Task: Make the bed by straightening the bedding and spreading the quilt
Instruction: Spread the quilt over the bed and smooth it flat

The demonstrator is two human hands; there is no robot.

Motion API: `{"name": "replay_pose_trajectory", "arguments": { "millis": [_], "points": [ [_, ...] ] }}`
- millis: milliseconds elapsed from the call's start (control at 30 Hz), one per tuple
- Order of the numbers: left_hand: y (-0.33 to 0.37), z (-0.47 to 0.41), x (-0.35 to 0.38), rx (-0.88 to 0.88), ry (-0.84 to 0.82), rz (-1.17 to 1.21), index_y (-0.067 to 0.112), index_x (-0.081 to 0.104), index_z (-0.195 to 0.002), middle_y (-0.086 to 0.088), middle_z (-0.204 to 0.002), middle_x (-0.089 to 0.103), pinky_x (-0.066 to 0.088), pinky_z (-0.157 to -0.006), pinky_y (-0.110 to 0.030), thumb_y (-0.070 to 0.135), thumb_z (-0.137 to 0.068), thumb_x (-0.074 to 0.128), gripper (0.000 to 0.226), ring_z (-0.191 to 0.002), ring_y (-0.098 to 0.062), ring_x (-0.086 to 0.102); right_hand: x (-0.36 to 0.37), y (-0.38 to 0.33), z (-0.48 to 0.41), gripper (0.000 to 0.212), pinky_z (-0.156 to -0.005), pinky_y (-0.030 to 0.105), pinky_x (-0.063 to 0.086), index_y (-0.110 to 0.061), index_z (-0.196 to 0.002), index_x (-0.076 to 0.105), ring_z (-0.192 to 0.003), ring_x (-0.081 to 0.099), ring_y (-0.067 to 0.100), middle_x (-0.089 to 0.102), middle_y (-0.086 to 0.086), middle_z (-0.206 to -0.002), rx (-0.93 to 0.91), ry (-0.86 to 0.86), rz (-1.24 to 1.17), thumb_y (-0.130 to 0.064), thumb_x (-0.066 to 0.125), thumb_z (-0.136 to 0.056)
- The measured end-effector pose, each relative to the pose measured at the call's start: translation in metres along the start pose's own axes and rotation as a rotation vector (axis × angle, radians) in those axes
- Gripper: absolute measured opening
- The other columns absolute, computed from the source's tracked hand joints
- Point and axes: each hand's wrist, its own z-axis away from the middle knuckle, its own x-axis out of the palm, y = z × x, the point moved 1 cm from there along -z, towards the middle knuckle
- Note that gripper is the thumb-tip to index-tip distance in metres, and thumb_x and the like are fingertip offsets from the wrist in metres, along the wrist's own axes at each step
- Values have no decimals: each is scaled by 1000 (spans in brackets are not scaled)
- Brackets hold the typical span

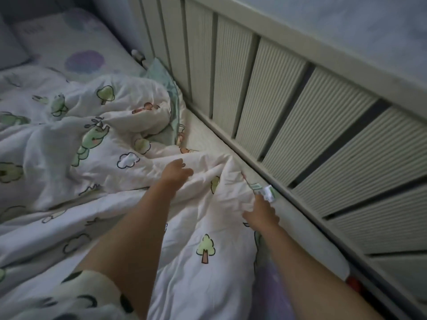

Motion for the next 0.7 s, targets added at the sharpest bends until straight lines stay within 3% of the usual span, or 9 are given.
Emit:
{"name": "replay_pose_trajectory", "arguments": {
  "millis": [133,267,367,467,533,700],
  "points": [
    [-22,5,39,25,-79,-93,7,38,-144,-12,-146,41,36,-105,-32,11,-86,64,63,-130,-31,43,20,23,0,86,-101,44,43,-11,-141,27,-126,46,34,44,14,-140,102,-27,-223,-42,74,-76],
    [-38,13,78,47,-152,-181,8,33,-146,-14,-147,36,34,-110,-41,11,-84,69,72,-133,-31,38,35,21,3,106,-104,41,42,-9,-149,10,-128,44,33,38,15,-144,124,-8,-527,-26,80,-73],
    [-49,20,98,63,-185,-228,6,38,-141,-16,-140,43,39,-104,-40,10,-84,68,65,-127,-33,42,42,21,8,81,-93,36,48,-10,-141,26,-114,53,29,50,13,-132,103,-113,-719,-10,74,-76],
    [-55,26,111,77,-204,-340,8,33,-145,-14,-138,45,38,-101,-35,13,-88,63,64,-125,-31,44,25,41,15,55,-83,29,46,-12,-134,42,-108,56,31,57,14,-123,23,21,-528,-6,59,-81],
    [-53,29,118,83,-212,-355,11,29,-148,-15,-142,42,38,-103,-35,16,-89,63,68,-128,-31,43,4,57,20,55,-85,32,47,-14,-136,42,-110,55,35,57,16,-122,-6,154,-367,-2,51,-83],
    [-33,46,152,209,-289,-366,12,50,-131,-11,-130,56,41,-96,-33,18,-87,64,47,-117,-28,52,-67,114,21,49,-84,43,48,-10,-134,39,-108,57,39,56,20,-120,32,552,16,4,44,-87]
  ]
}}
